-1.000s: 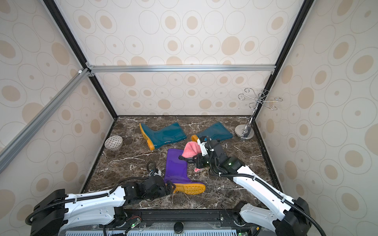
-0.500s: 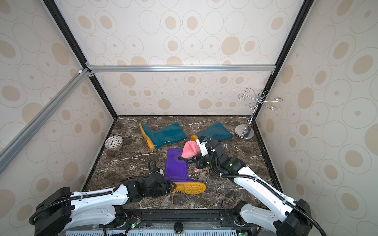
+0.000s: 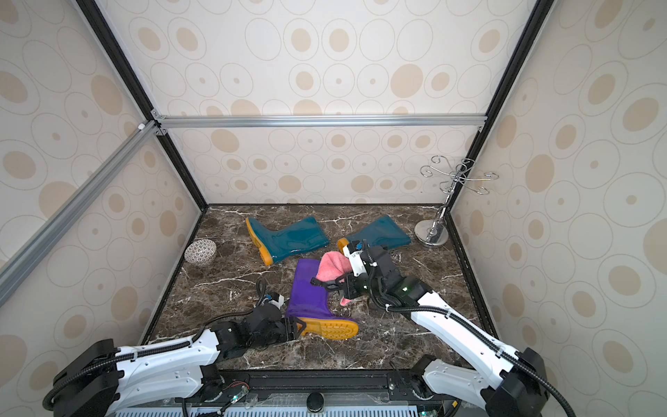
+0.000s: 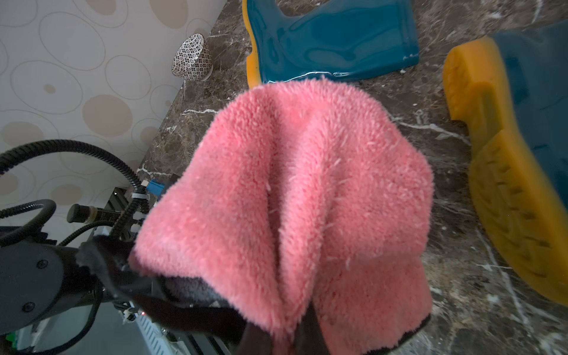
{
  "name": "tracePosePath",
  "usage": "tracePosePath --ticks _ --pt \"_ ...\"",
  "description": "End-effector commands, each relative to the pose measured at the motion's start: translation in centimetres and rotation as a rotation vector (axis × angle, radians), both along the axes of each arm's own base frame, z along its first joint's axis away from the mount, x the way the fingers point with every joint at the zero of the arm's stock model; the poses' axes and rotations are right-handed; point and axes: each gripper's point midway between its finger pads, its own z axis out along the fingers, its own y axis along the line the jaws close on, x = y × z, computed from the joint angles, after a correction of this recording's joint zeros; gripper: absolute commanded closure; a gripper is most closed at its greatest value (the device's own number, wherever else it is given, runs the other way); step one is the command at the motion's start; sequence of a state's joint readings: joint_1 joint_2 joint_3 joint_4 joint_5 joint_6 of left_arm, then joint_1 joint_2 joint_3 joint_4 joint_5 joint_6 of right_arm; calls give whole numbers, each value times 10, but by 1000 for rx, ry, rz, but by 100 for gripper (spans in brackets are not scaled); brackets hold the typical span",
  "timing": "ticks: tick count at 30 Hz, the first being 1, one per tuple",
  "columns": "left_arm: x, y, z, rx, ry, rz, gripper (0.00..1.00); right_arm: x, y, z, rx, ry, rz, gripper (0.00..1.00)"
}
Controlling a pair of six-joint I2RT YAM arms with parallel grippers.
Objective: Wipe the rubber boots with a cloth
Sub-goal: Wipe the dirt off the rubber boot.
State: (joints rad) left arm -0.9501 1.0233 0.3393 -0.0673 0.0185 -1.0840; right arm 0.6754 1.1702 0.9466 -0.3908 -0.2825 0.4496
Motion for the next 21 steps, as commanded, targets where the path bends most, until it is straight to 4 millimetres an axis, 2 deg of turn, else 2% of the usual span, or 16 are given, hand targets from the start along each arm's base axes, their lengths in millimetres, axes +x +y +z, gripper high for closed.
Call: tracePosePath --ticks 1,4,6,10,12,17,21 --pt "1 12 -3 91 -72 -73 48 -12 32 -5 64 168 71 100" --pt "-2 4 -2 82 -104 -158 48 -15 71 -23 15 228 120 100" --pt "-4 2 -3 86 -124 -199 47 -9 91 -37 -1 284 93 100" --pt "-10 5 -8 93 -141 -241 50 13 114 -80 67 353 -11 100" --pt "-13 8 -8 81 -155 -247 48 23 119 -105 37 386 -51 100" --pt "-18 13 -8 44 -179 -244 45 48 128 -153 -26 395 -127 100" --pt "-20 16 -14 42 -173 -238 45 82 107 -177 -166 317 -250 100"
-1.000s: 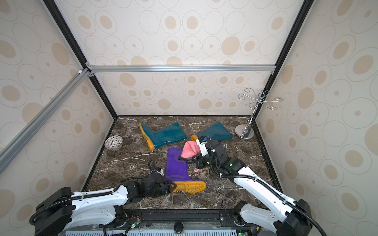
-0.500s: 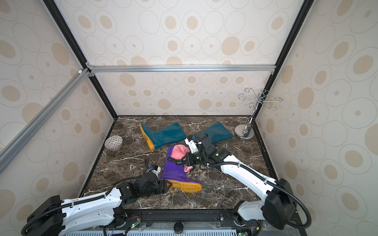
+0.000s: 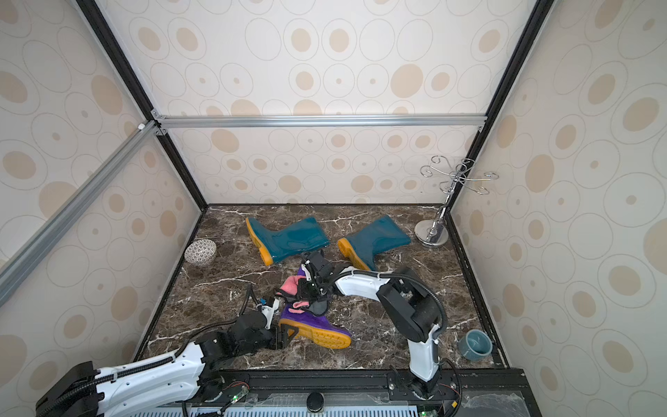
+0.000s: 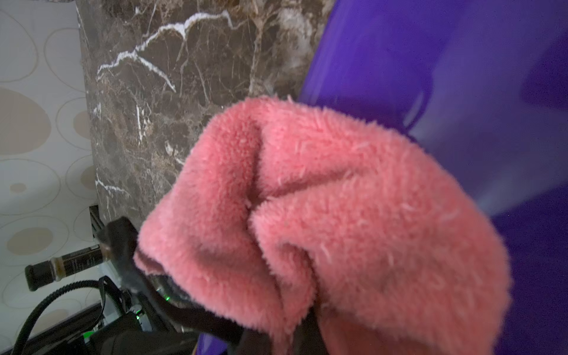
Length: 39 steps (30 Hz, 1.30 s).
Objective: Wipe the rubber boots with a cloth
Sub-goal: Wipe the dirt off the rubber boot.
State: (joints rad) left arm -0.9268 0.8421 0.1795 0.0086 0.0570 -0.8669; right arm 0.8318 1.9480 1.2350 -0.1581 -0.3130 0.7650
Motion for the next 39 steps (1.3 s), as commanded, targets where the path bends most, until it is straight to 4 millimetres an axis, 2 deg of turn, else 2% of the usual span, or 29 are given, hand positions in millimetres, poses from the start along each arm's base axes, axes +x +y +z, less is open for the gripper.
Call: tracePosePath --ticks 1,6,11,13,15,18,20,27,31,34,36,39 --pt "-9 2 -9 41 -19 -78 45 52 -31 -23 -162 -121 -197 100" --pt "-13 4 -17 41 -5 -80 45 96 -59 -30 -236 -175 -269 100" --pt "-16 8 -20 29 -2 -70 44 124 -76 -31 -295 -228 -261 100" --pt "-16 8 -20 24 -3 -68 44 134 -75 -21 -268 -268 -247 100" --pt "-15 9 -19 22 -7 -65 44 137 -63 -13 -236 -295 -163 100" --pt "-15 10 -19 27 -6 -59 44 122 -56 -9 -277 -234 -78 100" --pt "-15 10 -19 24 -8 -56 44 104 -44 -4 -195 -241 -42 100" --pt "-14 11 -20 27 -10 -50 43 3 -7 22 -34 -147 97 100" --pt "-14 10 -21 30 -9 -57 42 -39 1 35 -10 -85 125 100" --pt "-14 10 -22 35 -9 -59 42 -52 7 40 24 -33 109 100" --pt "-14 9 -22 38 -9 -63 42 -50 9 36 46 -24 84 100" --pt "-14 10 -23 39 -7 -62 42 -36 5 22 3 -23 53 100"
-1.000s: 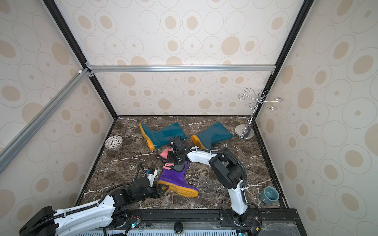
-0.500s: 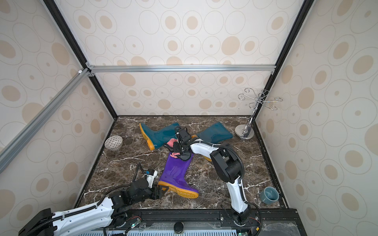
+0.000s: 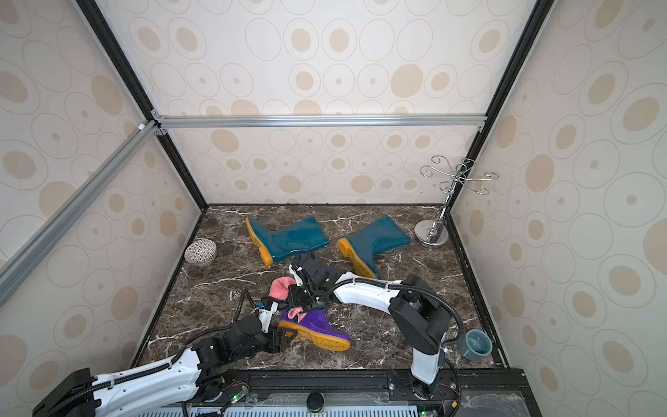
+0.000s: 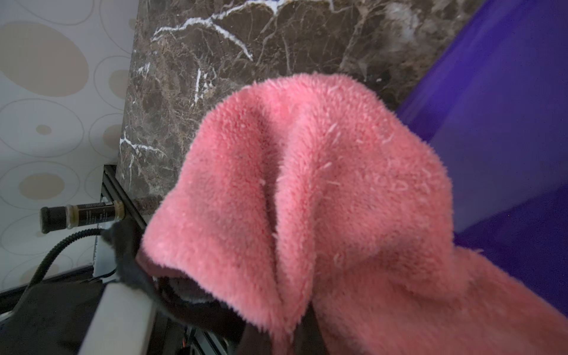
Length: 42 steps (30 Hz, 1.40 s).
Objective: Wipe the rubber boots with a cloth
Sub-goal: Wipe the dirt off the rubber boot.
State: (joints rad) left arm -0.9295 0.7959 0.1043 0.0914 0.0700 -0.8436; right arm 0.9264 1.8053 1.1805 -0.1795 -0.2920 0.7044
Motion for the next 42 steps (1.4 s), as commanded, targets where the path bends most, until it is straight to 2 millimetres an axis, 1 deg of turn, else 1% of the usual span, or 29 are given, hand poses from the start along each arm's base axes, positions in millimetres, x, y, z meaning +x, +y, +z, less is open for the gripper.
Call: tracePosePath --ticks 1,4,6,8,11,12,13,15,17,19,20,22,24,27,28,30,32,36,38,40,42 --pt "-10 9 -18 77 30 -32 42 14 -8 -23 -42 66 -89 100" --pt "-9 10 -17 77 27 -27 41 46 -15 -45 -47 93 -145 100" --pt "-9 10 -17 75 28 -26 41 69 -26 -55 -71 95 -188 100" --pt "-9 10 -17 73 28 -23 41 91 -34 -56 -90 40 -213 100" --pt "-9 11 -16 70 23 -19 41 123 -48 -55 -169 -62 -233 100" --pt "-9 11 -16 70 22 -17 41 135 -56 -57 -207 -78 -250 100" --pt "-9 11 -16 70 22 -16 41 143 -59 -58 -220 -91 -251 100" --pt "-9 11 -16 70 23 -16 41 161 -75 -62 -263 -101 -275 100" --pt "-9 12 -16 70 23 -14 41 168 -86 -59 -276 -99 -281 100" --pt "-9 12 -16 69 23 -12 40 164 -91 -49 -275 -104 -268 100" --pt "-9 12 -16 68 22 -13 41 157 -89 -40 -252 -108 -254 100" --pt "-8 13 -16 69 20 -7 40 136 -82 -26 -185 -82 -230 100" --pt "-8 13 -16 74 18 -5 40 101 -69 -18 -132 -38 -164 100" --pt "-8 13 -16 74 23 -5 40 48 -64 -15 -228 -52 -49 100" --pt "-8 13 -16 74 23 -6 39 34 -64 -13 -258 -69 -18 100" --pt "-8 14 -16 72 20 -1 39 7 -62 -7 -262 -58 31 100" --pt "-7 14 -15 76 16 3 38 -13 -63 -1 -231 -7 44 100" --pt "-7 14 -16 76 18 3 38 -34 -73 13 -188 31 33 100" --pt "-7 15 -16 76 16 6 38 -37 -74 14 -167 25 32 100" --pt "-6 15 -15 77 14 7 37 -34 -78 2 -207 25 27 100" --pt "-6 14 -15 77 17 4 37 -31 -80 -17 -272 50 41 100"
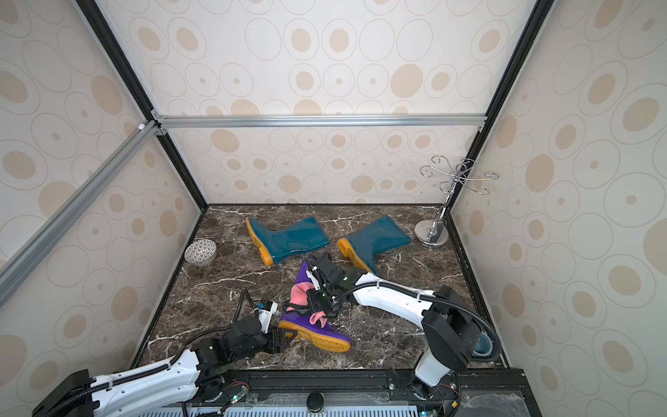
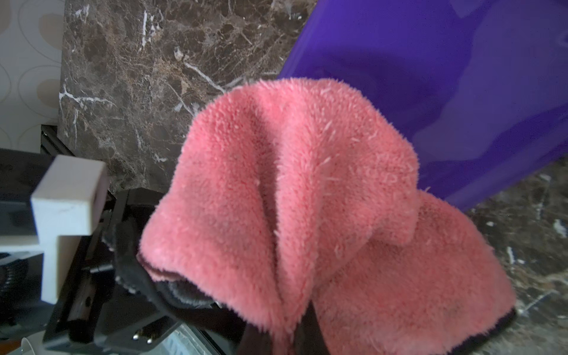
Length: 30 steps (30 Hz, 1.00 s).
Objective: Wipe the rubber boots with a cloth
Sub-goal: Wipe the dirt off the rubber boot.
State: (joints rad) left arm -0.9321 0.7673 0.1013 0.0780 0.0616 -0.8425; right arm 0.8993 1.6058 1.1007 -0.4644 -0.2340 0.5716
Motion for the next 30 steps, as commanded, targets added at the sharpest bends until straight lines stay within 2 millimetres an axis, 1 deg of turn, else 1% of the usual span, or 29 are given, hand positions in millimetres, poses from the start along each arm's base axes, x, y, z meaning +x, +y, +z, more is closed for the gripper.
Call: tracePosePath --ticks 1,3,5,12,15,17,18,19,20,21,22,23,24,26,27,28,29,30 --pt "-7 13 -19 86 31 -1 37 -2 -8 -38 -118 70 -4 100" --pt "-8 13 -19 86 34 -3 36 8 -12 -56 -155 86 -22 100" --pt "-8 13 -19 82 35 -2 35 27 -15 -64 -145 59 -52 100" --pt "-7 14 -18 78 29 5 35 113 -52 -79 -257 -100 -275 100" --pt "-7 14 -19 82 31 3 35 142 -56 -87 -262 -125 -332 100" --pt "-7 14 -18 79 31 1 35 157 -60 -92 -281 -128 -355 100" --pt "-7 14 -18 79 31 2 35 164 -61 -92 -284 -131 -360 100" --pt "-8 14 -19 80 33 2 35 166 -58 -92 -280 -121 -345 100" --pt "-8 14 -19 79 33 3 35 165 -46 -87 -240 -108 -297 100" --pt "-8 14 -19 80 34 1 35 158 -31 -82 -185 -90 -237 100" --pt "-8 14 -19 81 35 4 35 146 -12 -75 -127 -78 -160 100" --pt "-8 15 -19 82 34 5 35 133 -3 -71 -126 -78 -124 100" --pt "-7 15 -19 81 32 6 35 120 1 -68 -140 -87 -102 100" --pt "-7 15 -19 82 30 8 35 86 14 -59 -86 -70 -49 100" --pt "-7 15 -19 82 30 10 35 69 22 -57 -36 -39 -18 100" --pt "-7 15 -19 84 31 11 35 49 33 -51 35 -5 31 100" --pt "-6 16 -19 83 29 13 35 32 39 -46 64 24 67 100" --pt "-6 16 -19 85 28 16 35 18 43 -41 67 31 99 100"
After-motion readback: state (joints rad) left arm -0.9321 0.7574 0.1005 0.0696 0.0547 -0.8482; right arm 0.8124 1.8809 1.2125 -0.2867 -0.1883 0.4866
